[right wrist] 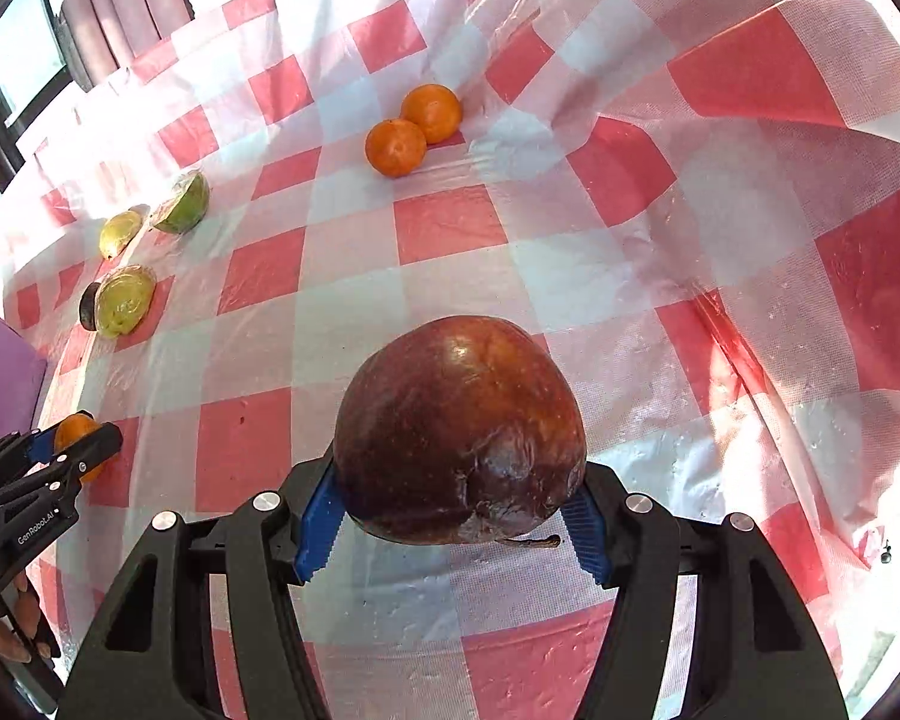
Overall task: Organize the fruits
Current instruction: 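Carry both fruits into the white box and open both tools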
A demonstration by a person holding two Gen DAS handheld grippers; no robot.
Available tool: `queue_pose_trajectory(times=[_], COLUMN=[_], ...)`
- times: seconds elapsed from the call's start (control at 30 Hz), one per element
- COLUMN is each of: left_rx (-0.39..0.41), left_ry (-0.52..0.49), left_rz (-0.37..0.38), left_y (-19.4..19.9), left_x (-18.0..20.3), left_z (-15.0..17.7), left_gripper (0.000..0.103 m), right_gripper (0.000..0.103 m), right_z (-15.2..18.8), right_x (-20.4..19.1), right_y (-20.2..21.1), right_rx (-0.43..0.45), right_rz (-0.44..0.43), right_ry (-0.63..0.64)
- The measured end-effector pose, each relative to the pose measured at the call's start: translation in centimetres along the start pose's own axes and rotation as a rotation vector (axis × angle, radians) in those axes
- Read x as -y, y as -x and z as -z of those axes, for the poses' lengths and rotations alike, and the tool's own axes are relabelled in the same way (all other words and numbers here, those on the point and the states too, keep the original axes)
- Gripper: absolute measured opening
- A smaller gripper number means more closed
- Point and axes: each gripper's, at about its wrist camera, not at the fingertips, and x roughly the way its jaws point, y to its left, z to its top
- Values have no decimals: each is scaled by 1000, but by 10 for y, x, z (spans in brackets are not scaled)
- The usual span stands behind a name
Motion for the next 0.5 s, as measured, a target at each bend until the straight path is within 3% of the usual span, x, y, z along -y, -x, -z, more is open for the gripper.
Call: queue_pose_trajectory(times=[0.23,0.5], left_rx=[-37,40], left_ry=[8,-62], left_rz=[87,149], left_y=[29,73], left_x=[3,-14], left_z=[47,42], left_gripper=[41,41], right_gripper=[62,62], right_z=[35,58], right_x=[-44,-85], right_y=[24,40], right_rx=[-51,-79], right_rz=[-99,-138], right_ry=[98,103])
